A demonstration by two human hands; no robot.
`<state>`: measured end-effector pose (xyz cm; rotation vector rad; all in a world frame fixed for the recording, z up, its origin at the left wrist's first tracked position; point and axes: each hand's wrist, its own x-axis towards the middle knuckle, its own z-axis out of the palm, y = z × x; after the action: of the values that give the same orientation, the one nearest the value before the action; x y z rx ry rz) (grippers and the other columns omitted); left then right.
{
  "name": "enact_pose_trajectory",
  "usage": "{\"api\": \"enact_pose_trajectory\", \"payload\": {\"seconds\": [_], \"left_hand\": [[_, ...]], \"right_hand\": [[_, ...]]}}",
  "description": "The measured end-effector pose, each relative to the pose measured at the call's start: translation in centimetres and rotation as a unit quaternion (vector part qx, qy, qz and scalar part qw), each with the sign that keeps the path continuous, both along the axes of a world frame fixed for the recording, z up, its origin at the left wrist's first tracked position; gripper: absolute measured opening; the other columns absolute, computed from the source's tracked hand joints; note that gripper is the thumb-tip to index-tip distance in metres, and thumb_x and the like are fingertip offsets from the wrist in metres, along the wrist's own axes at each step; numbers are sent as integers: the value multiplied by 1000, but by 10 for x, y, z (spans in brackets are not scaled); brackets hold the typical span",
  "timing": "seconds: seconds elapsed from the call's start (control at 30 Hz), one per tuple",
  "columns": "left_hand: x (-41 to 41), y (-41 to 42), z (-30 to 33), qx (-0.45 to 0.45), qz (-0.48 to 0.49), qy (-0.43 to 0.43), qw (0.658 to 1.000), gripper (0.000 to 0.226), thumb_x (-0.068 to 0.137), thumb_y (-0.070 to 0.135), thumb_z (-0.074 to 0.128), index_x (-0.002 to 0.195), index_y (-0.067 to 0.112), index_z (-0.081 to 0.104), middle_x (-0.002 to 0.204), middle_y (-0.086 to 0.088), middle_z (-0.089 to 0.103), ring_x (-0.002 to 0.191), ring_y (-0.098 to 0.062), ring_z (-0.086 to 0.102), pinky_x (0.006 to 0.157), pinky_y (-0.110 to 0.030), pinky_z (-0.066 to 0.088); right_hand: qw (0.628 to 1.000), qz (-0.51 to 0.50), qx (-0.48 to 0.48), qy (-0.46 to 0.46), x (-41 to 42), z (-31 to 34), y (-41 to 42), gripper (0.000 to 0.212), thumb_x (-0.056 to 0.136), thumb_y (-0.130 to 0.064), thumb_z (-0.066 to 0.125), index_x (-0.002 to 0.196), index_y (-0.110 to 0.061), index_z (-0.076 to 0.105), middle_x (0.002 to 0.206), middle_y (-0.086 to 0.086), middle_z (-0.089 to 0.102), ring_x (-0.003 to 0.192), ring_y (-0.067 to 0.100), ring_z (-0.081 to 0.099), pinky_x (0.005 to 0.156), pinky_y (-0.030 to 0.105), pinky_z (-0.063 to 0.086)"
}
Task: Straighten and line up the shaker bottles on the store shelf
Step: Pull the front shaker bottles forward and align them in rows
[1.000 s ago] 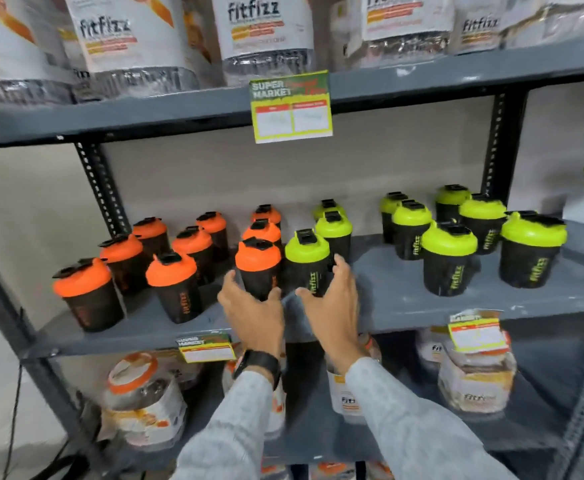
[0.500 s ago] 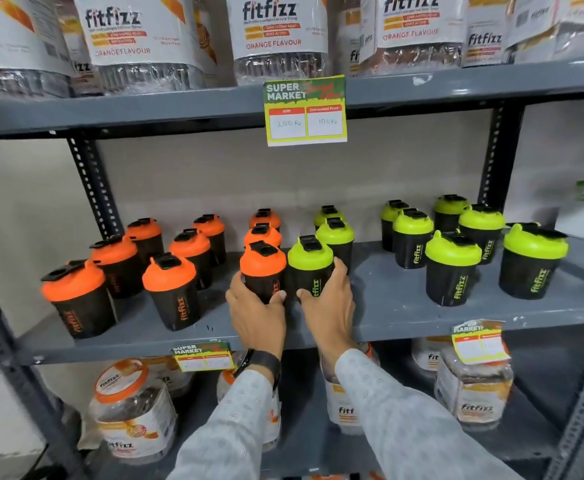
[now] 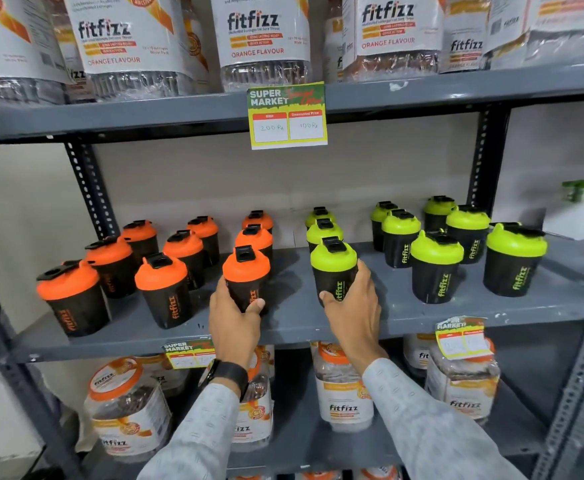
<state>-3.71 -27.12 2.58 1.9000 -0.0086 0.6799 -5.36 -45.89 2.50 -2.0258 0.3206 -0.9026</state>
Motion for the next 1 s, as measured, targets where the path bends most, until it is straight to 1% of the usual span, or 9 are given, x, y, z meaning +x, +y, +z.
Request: {"api": "enact_pose_trajectory", "payload": {"seconds": [0.13, 0.2, 0.23, 0.3, 0.37, 0.5, 0.7, 0.8, 1.0], "left_hand": [[-1, 0, 0, 3, 0, -2, 1000, 80, 83, 14, 83, 151, 25, 44, 131, -7, 58, 125, -29, 57, 104, -42, 45], [-5, -6, 1, -6, 23, -8, 1000, 87, 78, 19, 87, 152, 26, 41, 133, -7, 56, 126, -29, 56, 102, -40, 44], [-8, -11, 1, -12, 42, -10, 999, 93, 75, 22, 90, 152, 25, 39, 135, -8, 54, 127, -30, 55, 103, -42, 45], [-11, -21, 4, -23, 82, -8, 996, 101, 71, 26, 93, 154, 19, 36, 139, -12, 51, 131, -35, 53, 107, -48, 46], [-11, -29, 8, -35, 106, 1, 994, 104, 69, 27, 95, 154, 15, 35, 140, -15, 50, 133, -38, 51, 108, -53, 47], [-6, -33, 13, -42, 112, 6, 993, 96, 71, 24, 94, 150, 15, 40, 137, -15, 53, 129, -39, 55, 105, -52, 49], [1, -27, 5, -19, 70, -6, 997, 85, 78, 20, 88, 150, 15, 44, 135, -14, 58, 127, -36, 56, 107, -48, 46], [0, -25, 4, -7, 64, -7, 998, 84, 80, 21, 86, 152, 16, 42, 134, -14, 59, 127, -35, 56, 108, -48, 45], [-2, -25, 4, -2, 62, -2, 998, 87, 83, 22, 84, 156, 17, 38, 134, -16, 58, 128, -36, 55, 109, -49, 45]], "right_hand": [[1000, -1, 2, -4, -2, 0, -2, 93, 81, -23, 86, 156, -17, 32, 145, 13, 55, 127, 35, 59, 101, 46, 49], [1000, -2, 7, -9, -2, 0, 0, 97, 78, -25, 88, 156, -16, 31, 145, 13, 54, 129, 34, 57, 103, 46, 48], [1000, -4, 10, -11, -2, 1, 2, 101, 77, -27, 90, 157, -14, 30, 145, 14, 52, 131, 35, 55, 105, 46, 47], [1000, -9, 13, -12, -1, 2, 6, 107, 74, -29, 92, 158, -11, 28, 147, 16, 50, 133, 36, 52, 107, 45, 45], [1000, -12, 20, -14, 0, 3, 9, 109, 73, -29, 93, 158, -11, 28, 150, 16, 49, 135, 36, 52, 108, 45, 45], [999, -19, 28, -19, 0, 4, 9, 102, 76, -23, 91, 157, -13, 30, 150, 14, 52, 133, 36, 56, 105, 47, 47], [999, -29, 34, -16, -2, 2, 8, 92, 77, -26, 91, 152, -12, 38, 143, 13, 58, 127, 35, 59, 102, 47, 48], [999, -36, 37, -19, -3, 1, 9, 90, 77, -27, 91, 150, -12, 42, 140, 12, 60, 126, 33, 60, 101, 45, 48], [999, -35, 37, -18, -2, 0, 11, 89, 76, -28, 91, 149, -12, 43, 140, 12, 60, 126, 33, 60, 102, 46, 49]]}}
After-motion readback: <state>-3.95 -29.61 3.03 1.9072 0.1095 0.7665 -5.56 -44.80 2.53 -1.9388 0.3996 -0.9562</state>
